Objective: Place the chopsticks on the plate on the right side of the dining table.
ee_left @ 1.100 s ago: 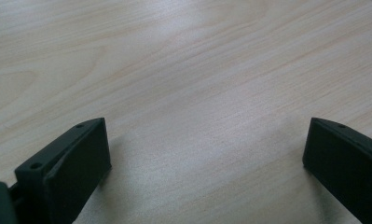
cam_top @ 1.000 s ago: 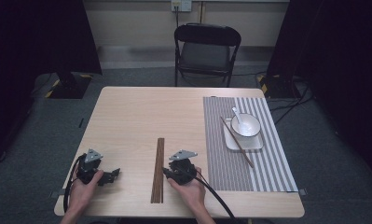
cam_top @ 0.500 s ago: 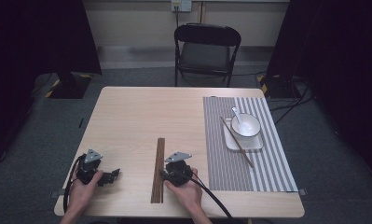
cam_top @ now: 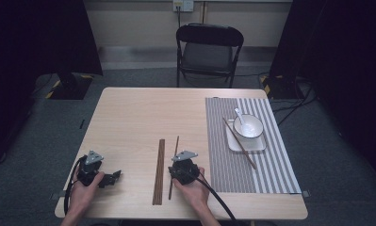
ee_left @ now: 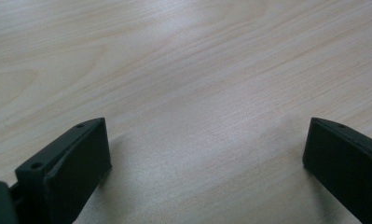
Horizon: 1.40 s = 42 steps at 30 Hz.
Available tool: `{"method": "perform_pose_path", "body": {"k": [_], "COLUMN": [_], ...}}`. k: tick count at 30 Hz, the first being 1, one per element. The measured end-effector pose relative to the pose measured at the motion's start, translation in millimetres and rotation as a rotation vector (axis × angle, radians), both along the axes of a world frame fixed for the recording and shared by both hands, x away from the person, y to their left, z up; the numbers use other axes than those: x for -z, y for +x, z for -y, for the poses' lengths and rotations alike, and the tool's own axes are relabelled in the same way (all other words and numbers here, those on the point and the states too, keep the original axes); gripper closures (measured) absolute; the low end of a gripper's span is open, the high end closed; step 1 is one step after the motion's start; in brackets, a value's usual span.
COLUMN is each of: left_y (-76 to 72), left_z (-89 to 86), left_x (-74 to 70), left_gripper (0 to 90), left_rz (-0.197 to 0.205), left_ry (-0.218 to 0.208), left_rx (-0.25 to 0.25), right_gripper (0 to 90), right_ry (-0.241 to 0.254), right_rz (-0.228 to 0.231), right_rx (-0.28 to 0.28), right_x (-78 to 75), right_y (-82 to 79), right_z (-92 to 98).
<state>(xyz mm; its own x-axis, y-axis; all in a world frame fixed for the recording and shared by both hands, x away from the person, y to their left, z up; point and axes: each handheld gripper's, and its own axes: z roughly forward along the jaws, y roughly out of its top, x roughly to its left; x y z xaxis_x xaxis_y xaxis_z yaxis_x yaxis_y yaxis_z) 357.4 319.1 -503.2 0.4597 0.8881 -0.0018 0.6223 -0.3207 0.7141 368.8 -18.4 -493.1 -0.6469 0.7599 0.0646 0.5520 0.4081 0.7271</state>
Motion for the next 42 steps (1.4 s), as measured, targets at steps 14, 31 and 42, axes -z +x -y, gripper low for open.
{"method": "perform_pose_path", "body": {"k": [14, 31, 42], "left_y": [0.0, -0.2, -0.1], "left_z": [0.2, 0.1, 0.1], "left_x": [0.1, 0.1, 0.1], "left_gripper": [0.1, 0.1, 0.1], "left_rz": [0.001, 0.000, 0.001], "left_ry": [-0.002, -0.002, -0.002], "left_rx": [-0.002, -0.002, -0.002], "right_gripper": [70.0, 81.8, 77.8], "right_ry": [-0.002, -0.035, -0.037], "right_rz": [-0.004, 0.035, 0.023], "right_rx": [0.041, 0.121, 0.154], "right_x": [-0.4, 0.5, -0.3], "right_y": [5.4, 6.6, 24.3], "right_z": [14.3, 41.8, 38.5]}}
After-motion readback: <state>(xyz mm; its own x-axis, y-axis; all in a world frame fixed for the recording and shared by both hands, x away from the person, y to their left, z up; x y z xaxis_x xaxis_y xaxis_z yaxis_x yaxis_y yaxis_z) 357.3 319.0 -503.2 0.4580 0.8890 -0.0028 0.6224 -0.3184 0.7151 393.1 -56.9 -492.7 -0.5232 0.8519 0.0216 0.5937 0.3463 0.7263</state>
